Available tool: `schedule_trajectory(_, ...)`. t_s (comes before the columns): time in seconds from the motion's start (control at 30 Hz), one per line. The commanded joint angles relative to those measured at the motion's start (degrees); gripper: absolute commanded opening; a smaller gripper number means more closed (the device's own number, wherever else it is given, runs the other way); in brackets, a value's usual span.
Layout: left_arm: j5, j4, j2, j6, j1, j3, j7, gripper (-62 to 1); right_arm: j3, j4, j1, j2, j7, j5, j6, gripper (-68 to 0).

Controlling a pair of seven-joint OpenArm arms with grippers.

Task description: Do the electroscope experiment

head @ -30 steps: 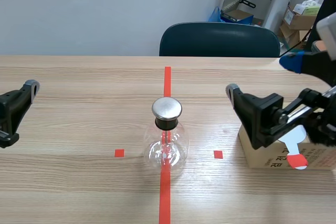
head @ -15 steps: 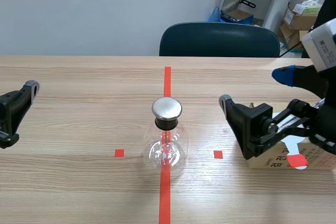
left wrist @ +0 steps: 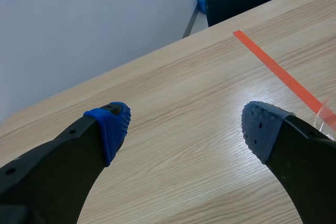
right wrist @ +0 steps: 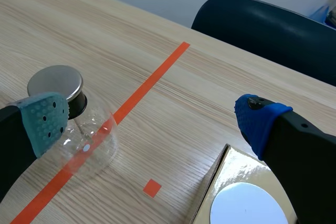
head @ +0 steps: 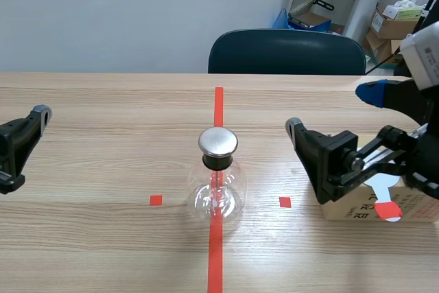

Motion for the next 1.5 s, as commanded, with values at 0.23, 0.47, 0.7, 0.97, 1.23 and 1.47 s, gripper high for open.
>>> schedule_trajectory(0.23,-0.20,0.85,-0.33,0.28,0.15,0.15,-0.63,-14.4,0.66,0.11,0.07,0.74,3.19,0.24,0.02,0.4)
schedule_trajectory(0.47,-0.20,0.85,-0.33,0.26,0.17,0.15,-0.63,-14.4,0.63,0.11,0.04,0.74,2.25,0.22,0.02,0.4)
schedule_trajectory(0.7,-0.20,0.85,-0.35,0.24,2.25,0.15,-3.67,-14.4,0.63,0.11,0.02,0.74,2.03,0.22,0.02,0.4)
schedule_trajectory(0.97,-0.20,0.85,-0.35,0.26,3.65,0.15,-5.86,-14.4,0.63,0.11,-0.09,0.74,1.62,0.22,0.02,0.4)
schedule_trajectory(1.23,-0.22,0.85,-0.33,0.07,3.65,0.15,-6.05,-14.4,0.63,0.11,-0.09,0.74,1.20,0.22,0.02,0.4)
schedule_trajectory(1.47,-0.22,0.85,-0.33,0.04,3.65,0.17,-6.03,-14.4,0.63,0.11,-0.09,0.74,1.20,0.22,0.02,0.4)
